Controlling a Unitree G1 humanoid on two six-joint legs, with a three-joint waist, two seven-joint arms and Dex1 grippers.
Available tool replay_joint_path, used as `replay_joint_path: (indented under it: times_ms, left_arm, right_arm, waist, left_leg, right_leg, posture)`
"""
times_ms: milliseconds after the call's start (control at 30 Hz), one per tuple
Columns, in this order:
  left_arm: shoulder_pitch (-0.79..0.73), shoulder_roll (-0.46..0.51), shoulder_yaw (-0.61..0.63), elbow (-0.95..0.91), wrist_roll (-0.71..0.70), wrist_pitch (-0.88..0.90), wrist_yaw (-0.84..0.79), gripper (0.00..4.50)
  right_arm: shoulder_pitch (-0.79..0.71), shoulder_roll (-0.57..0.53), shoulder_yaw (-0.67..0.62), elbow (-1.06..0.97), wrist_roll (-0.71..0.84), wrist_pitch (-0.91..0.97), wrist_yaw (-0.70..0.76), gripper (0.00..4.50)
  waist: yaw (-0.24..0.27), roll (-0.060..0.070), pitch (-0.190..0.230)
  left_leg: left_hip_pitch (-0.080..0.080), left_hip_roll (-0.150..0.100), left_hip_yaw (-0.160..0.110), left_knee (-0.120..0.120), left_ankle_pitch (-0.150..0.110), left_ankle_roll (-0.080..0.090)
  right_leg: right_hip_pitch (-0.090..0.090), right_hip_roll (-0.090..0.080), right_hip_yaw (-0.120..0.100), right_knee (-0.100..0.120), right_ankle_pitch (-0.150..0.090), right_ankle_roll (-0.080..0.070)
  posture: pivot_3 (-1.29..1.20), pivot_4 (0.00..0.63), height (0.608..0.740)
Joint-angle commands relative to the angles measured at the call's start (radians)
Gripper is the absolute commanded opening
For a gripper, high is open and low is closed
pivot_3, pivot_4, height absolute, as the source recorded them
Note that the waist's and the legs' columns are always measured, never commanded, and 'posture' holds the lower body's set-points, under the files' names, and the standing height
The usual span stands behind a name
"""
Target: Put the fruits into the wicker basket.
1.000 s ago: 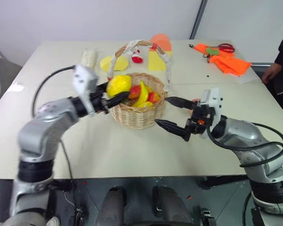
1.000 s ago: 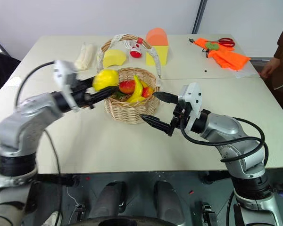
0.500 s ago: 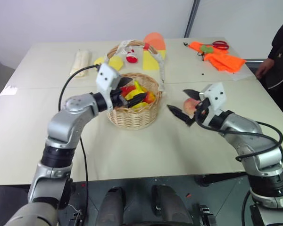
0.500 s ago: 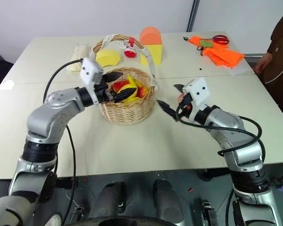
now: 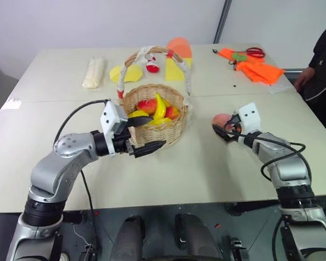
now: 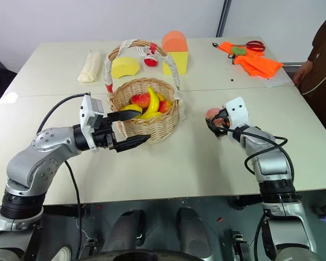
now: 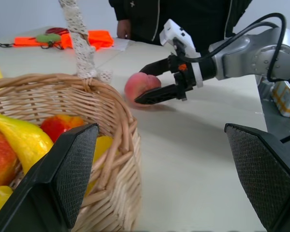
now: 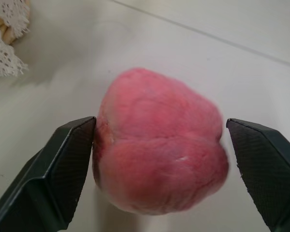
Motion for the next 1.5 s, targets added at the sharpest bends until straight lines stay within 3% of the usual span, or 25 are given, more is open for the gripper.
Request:
replay_joint_path:
  times_ms: [33, 233, 333, 433, 567, 700, 767, 833, 900, 1033, 1200, 1300, 1500]
  left_arm:
    - [0.011, -0.006, 0.006, -0.039, 0.003, -0.041, 0.008, 4.5]
    - [0.085, -0.042, 0.051, 0.005, 0.061, -0.181, 0.044, 4.5]
    - [0.149, -0.052, 0.107, 0.037, 0.064, -0.255, 0.047, 4.5]
    - [0.2, -0.055, 0.164, 0.091, 0.076, -0.323, 0.051, 4.5]
    - [0.222, -0.054, 0.206, 0.117, 0.065, -0.348, 0.058, 4.5]
    - [0.239, -0.059, 0.223, 0.106, 0.047, -0.351, 0.066, 4.5]
    - [0.253, -0.061, 0.226, 0.091, 0.041, -0.349, 0.068, 4.5]
    - [0.263, -0.062, 0.225, 0.08, 0.039, -0.348, 0.072, 4.5]
    - [0.27, -0.062, 0.225, 0.069, 0.033, -0.347, 0.075, 4.5]
    - [0.277, -0.06, 0.225, 0.051, 0.025, -0.344, 0.083, 4.5]
    - [0.276, -0.059, 0.217, 0.027, 0.007, -0.332, 0.084, 4.5]
    - [0.258, -0.053, 0.214, 0.018, -0.024, -0.305, 0.079, 4.5]
    - [0.204, -0.014, 0.207, -0.001, -0.059, -0.248, 0.071, 4.5]
  right_arm:
    - [-0.022, 0.005, -0.038, -0.025, 0.005, -0.007, 0.001, 2.87]
    - [0.048, -0.061, -0.046, -0.23, 0.042, -0.118, 0.154, 2.75]
    - [0.084, -0.081, -0.071, -0.407, 0.181, -0.109, 0.29, 2.75]
    - [0.045, -0.062, -0.038, -0.567, 0.318, -0.003, 0.323, 2.75]
    - [-0.103, 0.059, 0.128, -0.563, 0.228, 0.095, 0.188, 2.75]
    - [-0.231, 0.236, 0.192, -0.41, 0.128, 0.198, -0.024, 2.75]
    - [-0.274, 0.298, 0.217, -0.338, 0.09, 0.197, -0.064, 2.75]
    - [-0.286, 0.324, 0.229, -0.32, 0.076, 0.182, -0.065, 3.76]
    - [-0.287, 0.327, 0.242, -0.327, 0.06, 0.157, -0.053, 4.48]
    - [-0.246, 0.287, 0.238, -0.416, 0.066, 0.09, 0.018, 4.48]
    - [-0.099, 0.148, 0.107, -0.59, 0.228, 0.077, 0.195, 4.48]
    - [-0.063, 0.113, 0.015, -0.574, 0.262, 0.13, 0.159, 4.48]
    - [-0.136, 0.172, 0.022, -0.386, 0.147, 0.151, -0.009, 4.48]
  waist:
    - [0.0, 0.0, 0.0]
    - [0.002, 0.001, 0.0]
    - [-0.003, 0.001, 0.0]
    - [-0.004, 0.001, 0.001]
    - [-0.003, 0.001, 0.0]
    - [0.003, 0.001, 0.0]
    - [0.004, 0.001, 0.0]
    - [0.006, 0.001, 0.0]
    - [0.005, 0.001, 0.0]
    - [0.003, 0.001, 0.0]
    - [0.003, 0.001, 0.0]
    - [-0.001, 0.001, 0.0]
    - [-0.005, 0.001, 0.0]
  left_leg:
    - [0.0, 0.0, 0.0, 0.0, 0.0, 0.0]
    - [0.0, 0.0, 0.0, 0.0, 0.0, 0.0]
    - [0.0, 0.0, 0.0, -0.001, 0.0, 0.0]
    - [0.001, 0.001, 0.0, -0.001, 0.0, 0.0]
    - [0.002, 0.002, 0.0, -0.001, 0.0, 0.0]
    - [0.001, 0.001, 0.0, 0.0, 0.0, 0.0]
    - [0.0, 0.001, 0.0, 0.0, 0.0, 0.0]
    - [-0.001, 0.001, 0.0, 0.0, 0.0, 0.0]
    - [-0.002, 0.001, 0.0, -0.001, 0.0, 0.0]
    - [-0.002, 0.001, 0.0, -0.002, 0.0, 0.0]
    - [-0.002, 0.001, -0.001, -0.002, 0.0, 0.0]
    - [-0.001, 0.001, -0.001, -0.001, 0.0, 0.0]
    - [0.0, 0.002, -0.001, -0.002, 0.0, 0.0]
  right_leg:
    - [0.0, 0.0, 0.0, 0.0, 0.0, 0.0]
    - [0.0, 0.0, 0.0, 0.0, 0.0, 0.0]
    - [0.0, 0.0, 0.0, 0.0, 0.0, 0.001]
    - [0.0, 0.001, 0.0, 0.0, 0.0, 0.0]
    - [0.0, 0.002, 0.0, 0.0, -0.001, -0.004]
    - [0.0, 0.0, -0.001, 0.0, -0.001, -0.005]
    - [-0.001, 0.0, 0.0, 0.0, -0.001, -0.005]
    - [-0.002, -0.001, -0.001, -0.001, -0.001, -0.005]
    - [-0.002, -0.001, -0.001, -0.001, -0.001, -0.004]
    - [-0.002, -0.001, -0.001, -0.001, -0.001, -0.004]
    - [-0.001, -0.001, -0.002, -0.001, -0.002, -0.003]
    - [-0.001, -0.001, -0.001, -0.002, -0.002, -0.003]
    - [-0.002, 0.001, -0.001, 0.0, -0.001, -0.006]
  posture:
    - [0.0, 0.15, 0.74]
    - [0.0, 0.15, 0.74]
    - [0.0, 0.15, 0.74]
    - [0.0, 0.15, 0.74]
    - [0.0, 0.15, 0.74]
    - [0.0, 0.15, 0.74]
    - [0.0, 0.15, 0.74]
    - [0.0, 0.15, 0.74]
    - [0.0, 0.15, 0.74]
    - [0.0, 0.15, 0.74]
    - [0.0, 0.15, 0.74]
    - [0.0, 0.15, 0.74]
    - [0.0, 0.15, 0.74]
